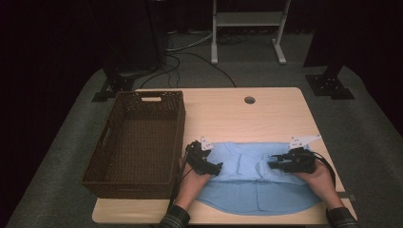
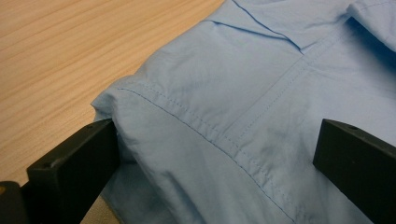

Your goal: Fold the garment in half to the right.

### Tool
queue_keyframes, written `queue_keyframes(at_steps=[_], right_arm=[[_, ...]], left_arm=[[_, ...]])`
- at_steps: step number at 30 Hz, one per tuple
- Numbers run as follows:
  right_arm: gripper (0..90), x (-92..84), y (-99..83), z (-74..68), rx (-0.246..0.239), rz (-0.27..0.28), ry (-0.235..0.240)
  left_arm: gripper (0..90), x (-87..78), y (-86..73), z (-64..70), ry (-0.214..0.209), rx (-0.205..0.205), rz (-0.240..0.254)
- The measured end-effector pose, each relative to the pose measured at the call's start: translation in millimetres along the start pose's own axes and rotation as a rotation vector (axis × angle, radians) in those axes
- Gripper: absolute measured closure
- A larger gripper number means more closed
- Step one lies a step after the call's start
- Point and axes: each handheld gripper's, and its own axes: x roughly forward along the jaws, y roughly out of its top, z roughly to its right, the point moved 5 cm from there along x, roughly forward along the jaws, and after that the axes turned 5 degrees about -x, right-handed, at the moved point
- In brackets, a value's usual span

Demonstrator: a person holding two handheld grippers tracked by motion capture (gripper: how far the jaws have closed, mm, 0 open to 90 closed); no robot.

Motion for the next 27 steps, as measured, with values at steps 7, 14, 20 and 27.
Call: queue_keyframes(at_steps=[7, 14, 20, 27], right_arm=[[88.1, -2.9, 1.6, -3.9, -0.012, -0.026, -0.009], [88.2, -6.4, 4.1, -8.2, -0.026, -0.017, -0.010], [88.1, -12.1, 6.0, -13.8, -0.043, -0.004, -0.002], [88.1, -20.1, 8.4, -25.7, -0.071, 0.011, 0.009]], left_arm=[[0.0, -0.1, 0.0, 0.0, 0.000, 0.000, -0.001], [0.0, 0.0, 0.0, 0.0, 0.000, -0.001, 0.001], [0.0, 0.0, 0.0, 0.0, 0.000, 0.000, 0.001], [0.0, 0.0, 0.0, 0.0, 0.000, 0.000, 0.000]])
